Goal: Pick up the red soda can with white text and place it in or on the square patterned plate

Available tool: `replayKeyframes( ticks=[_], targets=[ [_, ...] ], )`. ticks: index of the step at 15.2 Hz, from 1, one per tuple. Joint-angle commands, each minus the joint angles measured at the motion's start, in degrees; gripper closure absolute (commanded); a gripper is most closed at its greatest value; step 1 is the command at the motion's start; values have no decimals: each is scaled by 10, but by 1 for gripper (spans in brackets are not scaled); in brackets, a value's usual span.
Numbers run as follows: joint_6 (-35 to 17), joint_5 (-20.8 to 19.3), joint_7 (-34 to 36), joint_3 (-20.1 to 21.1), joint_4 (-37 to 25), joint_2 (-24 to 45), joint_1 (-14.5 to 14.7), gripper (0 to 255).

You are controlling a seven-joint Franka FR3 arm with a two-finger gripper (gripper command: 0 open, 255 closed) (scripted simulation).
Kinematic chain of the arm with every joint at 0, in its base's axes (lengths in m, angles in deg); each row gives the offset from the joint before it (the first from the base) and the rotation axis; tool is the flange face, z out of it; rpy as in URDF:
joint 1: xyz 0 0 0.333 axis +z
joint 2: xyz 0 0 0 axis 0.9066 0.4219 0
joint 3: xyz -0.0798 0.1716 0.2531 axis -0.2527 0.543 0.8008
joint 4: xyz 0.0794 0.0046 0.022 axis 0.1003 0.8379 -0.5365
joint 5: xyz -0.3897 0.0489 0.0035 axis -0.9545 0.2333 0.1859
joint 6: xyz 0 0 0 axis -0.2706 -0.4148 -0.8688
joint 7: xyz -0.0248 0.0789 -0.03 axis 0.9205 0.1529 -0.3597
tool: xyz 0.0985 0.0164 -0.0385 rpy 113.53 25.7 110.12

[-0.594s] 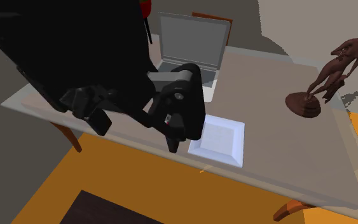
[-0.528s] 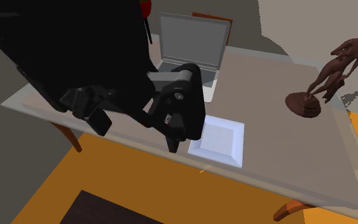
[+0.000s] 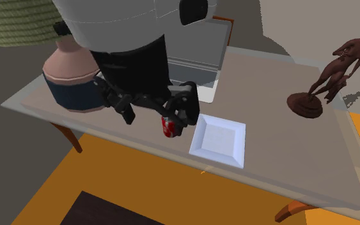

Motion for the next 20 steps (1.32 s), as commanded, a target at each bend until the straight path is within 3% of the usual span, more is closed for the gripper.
replayKeyframes(
  ticks=[1, 10, 20],
  targets=[
    [-38, 5, 10, 3, 8, 31, 3, 0],
    [-183, 24, 38, 11, -10, 199, 14, 0],
    [-297, 46, 60, 21, -102, 411, 25, 0]
  ],
)
